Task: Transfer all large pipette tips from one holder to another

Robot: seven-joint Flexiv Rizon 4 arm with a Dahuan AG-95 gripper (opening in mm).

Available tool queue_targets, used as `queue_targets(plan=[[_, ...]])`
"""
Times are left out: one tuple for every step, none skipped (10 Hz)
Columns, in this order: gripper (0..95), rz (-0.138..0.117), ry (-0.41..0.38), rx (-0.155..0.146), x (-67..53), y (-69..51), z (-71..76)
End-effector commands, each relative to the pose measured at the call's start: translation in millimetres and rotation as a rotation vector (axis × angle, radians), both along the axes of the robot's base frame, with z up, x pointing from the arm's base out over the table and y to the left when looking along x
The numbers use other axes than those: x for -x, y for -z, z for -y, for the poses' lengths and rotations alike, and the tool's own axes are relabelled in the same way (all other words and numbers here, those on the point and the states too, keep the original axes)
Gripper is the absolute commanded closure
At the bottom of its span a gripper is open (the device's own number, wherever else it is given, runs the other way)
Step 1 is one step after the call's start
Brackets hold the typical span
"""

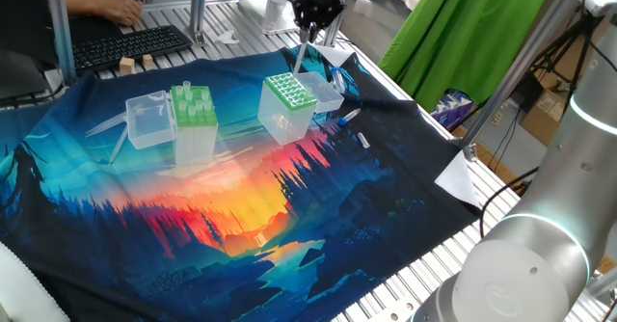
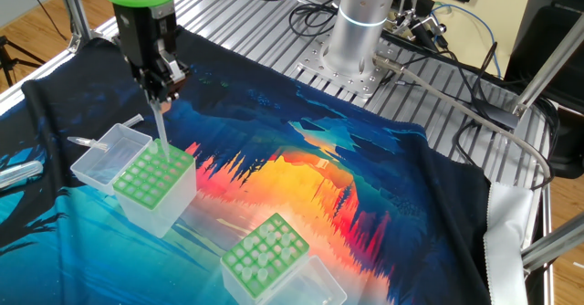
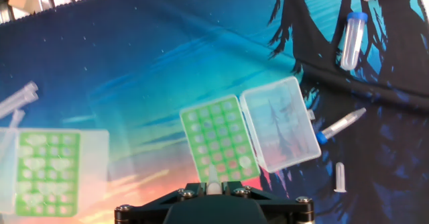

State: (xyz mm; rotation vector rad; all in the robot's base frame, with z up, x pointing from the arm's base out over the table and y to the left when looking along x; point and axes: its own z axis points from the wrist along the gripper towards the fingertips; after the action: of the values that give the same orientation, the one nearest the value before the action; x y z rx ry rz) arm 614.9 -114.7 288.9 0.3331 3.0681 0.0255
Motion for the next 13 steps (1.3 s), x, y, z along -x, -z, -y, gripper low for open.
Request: queue_targets(plan=[[95.0, 0.005, -0.001, -0.004, 4.0, 3.0, 1.9], [95.0, 0.010, -0.001, -0.005, 8.0, 6.3, 3.1], [95.0, 0.010, -0.001, -0.010, 9.8, 8.0, 3.9], [95.0, 0.011, -0.001, -0.013, 10.9, 9.5, 5.0], [95.0, 0.012, -0.002, -0.015, 12.0, 11.1, 6.1], [95.0, 0.012, -0.002, -0.016, 13.2, 12.4, 6.8], [95.0, 0.012, -0.001, -0.021, 13.9, 14.1, 8.5], [95.0, 0.011, 0.000, -0.022, 14.1, 14.4, 8.6], [95.0, 0.012, 0.001, -0.022, 14.7, 15.1, 8.9], [95.0, 0.012, 0.002, -0.022, 14.9, 15.3, 8.9], [95.0, 0.012, 0.003, -0.023, 15.5, 15.7, 8.8], [95.0, 0.012, 0.004, -0.025, 15.6, 16.1, 8.6], [95.0, 0.012, 0.005, -0.025, 15.7, 16.6, 8.5]])
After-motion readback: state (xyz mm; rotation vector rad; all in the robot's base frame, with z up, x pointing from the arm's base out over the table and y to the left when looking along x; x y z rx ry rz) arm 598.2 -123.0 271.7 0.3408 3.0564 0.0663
